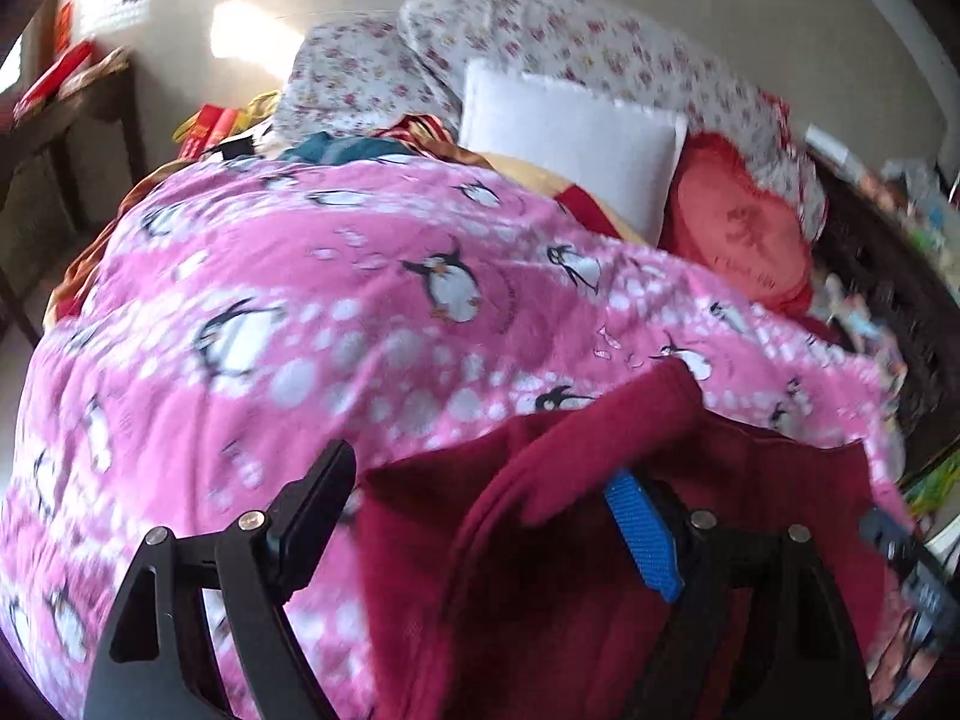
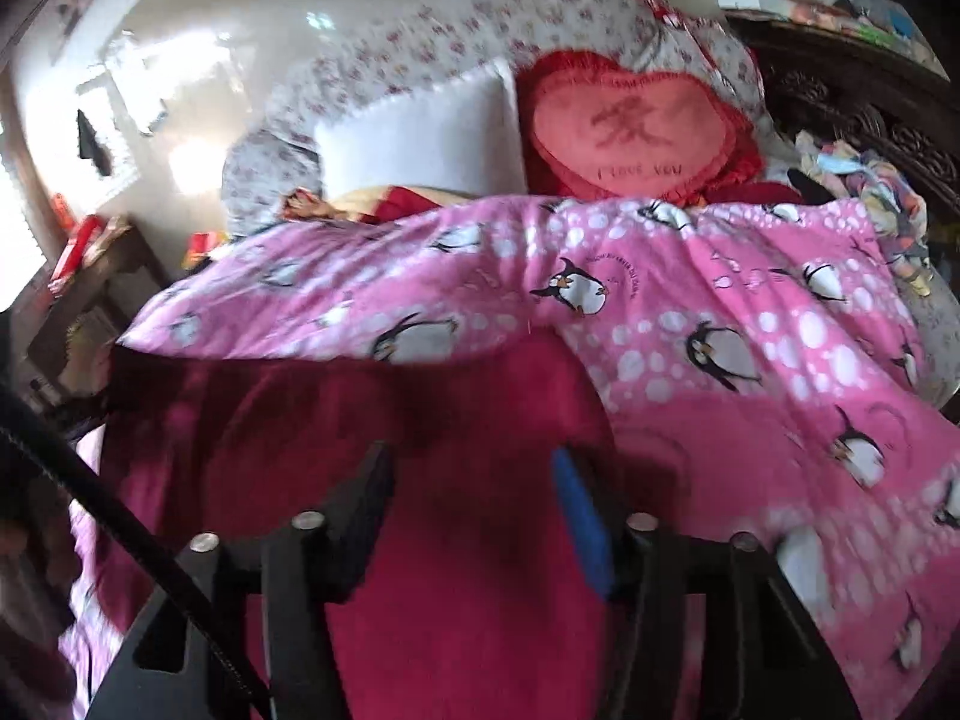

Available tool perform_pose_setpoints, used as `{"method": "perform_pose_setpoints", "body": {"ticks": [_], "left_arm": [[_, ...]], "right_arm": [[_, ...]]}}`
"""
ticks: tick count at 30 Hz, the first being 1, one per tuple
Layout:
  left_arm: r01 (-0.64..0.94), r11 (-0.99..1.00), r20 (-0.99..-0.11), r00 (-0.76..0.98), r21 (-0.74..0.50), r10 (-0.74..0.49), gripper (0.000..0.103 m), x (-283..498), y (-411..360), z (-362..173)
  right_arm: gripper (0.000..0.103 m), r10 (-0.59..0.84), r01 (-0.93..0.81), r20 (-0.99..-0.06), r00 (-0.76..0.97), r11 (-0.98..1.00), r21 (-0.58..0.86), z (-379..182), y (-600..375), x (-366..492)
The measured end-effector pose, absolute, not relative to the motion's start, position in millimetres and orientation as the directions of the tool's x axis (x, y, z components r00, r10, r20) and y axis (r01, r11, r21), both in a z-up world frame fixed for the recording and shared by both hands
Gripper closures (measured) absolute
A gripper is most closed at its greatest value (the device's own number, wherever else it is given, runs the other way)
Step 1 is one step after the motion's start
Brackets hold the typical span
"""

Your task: Fold small clothes

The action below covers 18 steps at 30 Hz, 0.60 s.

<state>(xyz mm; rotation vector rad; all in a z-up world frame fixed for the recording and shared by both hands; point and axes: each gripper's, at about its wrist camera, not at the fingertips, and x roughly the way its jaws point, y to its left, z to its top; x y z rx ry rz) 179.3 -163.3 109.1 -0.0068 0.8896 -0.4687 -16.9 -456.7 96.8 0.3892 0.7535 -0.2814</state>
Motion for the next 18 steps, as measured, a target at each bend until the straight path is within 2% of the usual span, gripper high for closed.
{"method": "perform_pose_setpoints", "body": {"ticks": [5,7,10,15,18], "left_arm": [[0.442,0.874,-0.729,0.527,-0.203,-0.436,0.02,126.2,-114.7,114.2],[0.467,0.861,-0.741,0.502,-0.201,-0.445,0.019,99.9,-94.2,105.3],[0.476,0.855,-0.76,0.473,-0.205,-0.445,0.017,74.6,-75.8,85.8],[0.49,0.853,-0.784,0.453,-0.179,-0.425,0.017,50.6,-62.7,47.3],[0.544,0.814,-0.766,0.429,-0.204,-0.479,0.017,49.6,-69.4,39.8]], "right_arm": [[0.029,-0.089,0.325,-0.697,0.711,0.921,0.214,104.8,-424.2,-92.4],[0.028,-0.078,0.309,-0.704,0.706,0.928,0.207,97.2,-412.0,-121.6],[0.019,-0.118,0.332,-0.709,0.696,0.927,0.172,83.4,-398.9,-151.9],[0.019,-0.039,0.317,-0.721,0.692,0.913,0.256,62.3,-396.1,-165.1],[0.02,-0.053,0.36,-0.715,0.697,0.888,0.286,54.0,-402.9,-165.1]]}}
